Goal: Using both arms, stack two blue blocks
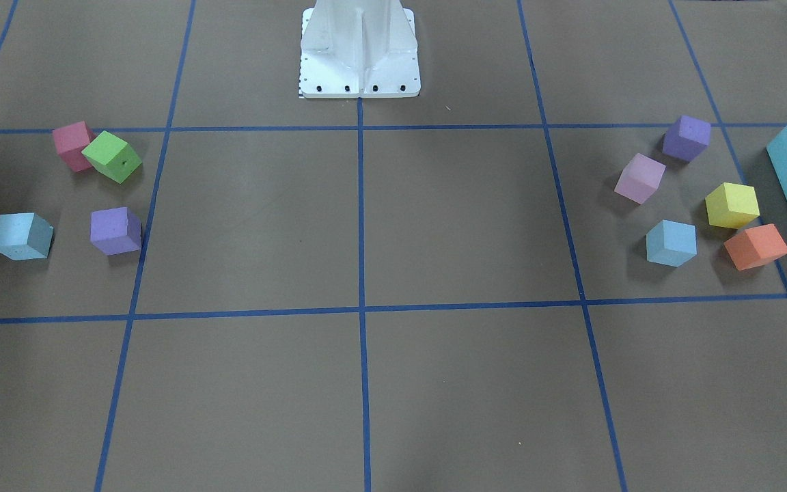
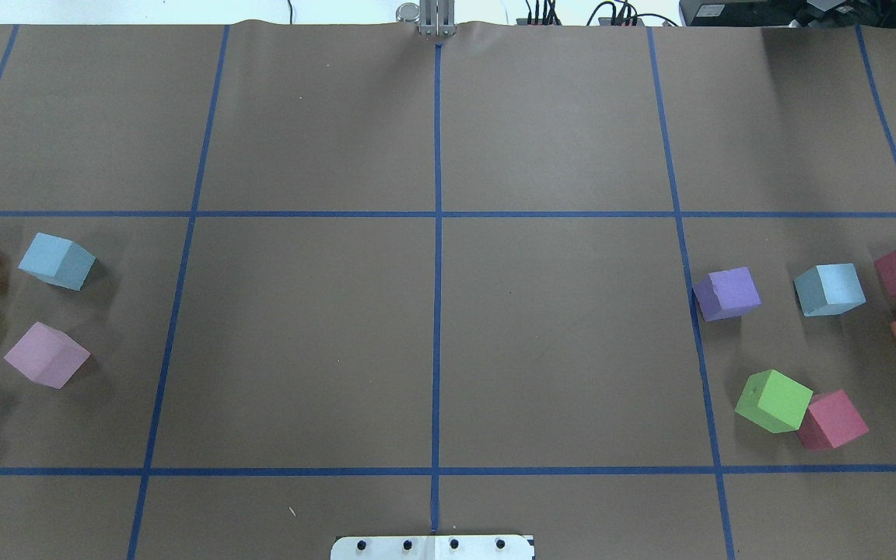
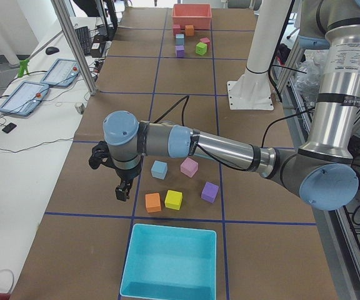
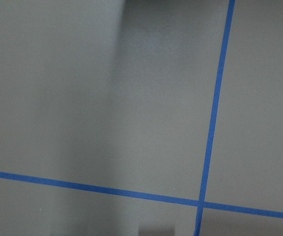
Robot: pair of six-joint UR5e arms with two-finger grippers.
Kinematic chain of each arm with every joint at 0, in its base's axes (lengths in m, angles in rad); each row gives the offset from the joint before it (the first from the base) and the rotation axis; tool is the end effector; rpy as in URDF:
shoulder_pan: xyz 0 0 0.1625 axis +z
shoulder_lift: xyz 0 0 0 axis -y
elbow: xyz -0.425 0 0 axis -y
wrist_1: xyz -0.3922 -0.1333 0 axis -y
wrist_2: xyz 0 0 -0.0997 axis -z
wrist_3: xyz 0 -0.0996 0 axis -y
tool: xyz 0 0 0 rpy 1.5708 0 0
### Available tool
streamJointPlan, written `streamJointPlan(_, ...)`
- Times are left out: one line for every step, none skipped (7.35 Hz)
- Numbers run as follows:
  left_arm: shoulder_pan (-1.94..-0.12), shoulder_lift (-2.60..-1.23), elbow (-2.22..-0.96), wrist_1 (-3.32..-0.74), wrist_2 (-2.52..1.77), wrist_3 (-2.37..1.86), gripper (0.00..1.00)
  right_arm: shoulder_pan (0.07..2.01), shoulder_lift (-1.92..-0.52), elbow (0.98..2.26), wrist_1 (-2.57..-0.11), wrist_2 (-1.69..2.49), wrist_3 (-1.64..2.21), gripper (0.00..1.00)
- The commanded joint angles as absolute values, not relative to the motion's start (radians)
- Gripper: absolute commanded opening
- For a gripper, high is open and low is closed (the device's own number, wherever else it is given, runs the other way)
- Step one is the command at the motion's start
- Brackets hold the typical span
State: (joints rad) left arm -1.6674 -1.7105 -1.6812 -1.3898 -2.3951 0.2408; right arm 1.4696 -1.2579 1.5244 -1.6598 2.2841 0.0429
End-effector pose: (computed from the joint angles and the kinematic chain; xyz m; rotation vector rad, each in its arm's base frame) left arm -0.1123 -0.5350 0.5469 0.2028 0.8023 0.1644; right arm 0.0051 -0.6243 0.5201 0.1183 -0.7221 -0.1190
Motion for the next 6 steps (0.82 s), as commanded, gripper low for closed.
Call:
streamJointPlan(-1.667, -1.71, -1.681, -1.39, -2.396, 0.241, 0.98, 1.47, -1.256, 1.525, -1.66, 2.284, 0.044, 1.0)
streamJointPlan(-1.667, -1.71, -1.681, -1.39, -2.395, 0.241, 0.98, 1.47, -1.256, 1.531, -1.66, 2.29, 0.048, 1.0)
streamJointPlan(-1.67, -1.709, -1.683, -1.39, -2.396, 0.241, 0.98, 1.467, -1.253, 1.56, -1.658, 2.283, 0.049, 1.0)
streamJointPlan(-1.675, -1.709, -1.687, -1.39, -2.396, 0.241, 0.98, 1.465, -1.23, 1.562, -1.66, 2.281, 0.051, 1.0)
streamJointPlan(-1.675, -1.709, -1.69, -1.39, -2.396, 0.241, 0.98, 1.435, -1.232, 1.557, -1.661, 2.281, 0.054, 1.0)
streamJointPlan(-1.675, -1.709, -1.69, -1.388, -2.396, 0.241, 0.98, 1.407, -1.238, 1.563, -1.661, 2.284, 0.101, 1.0)
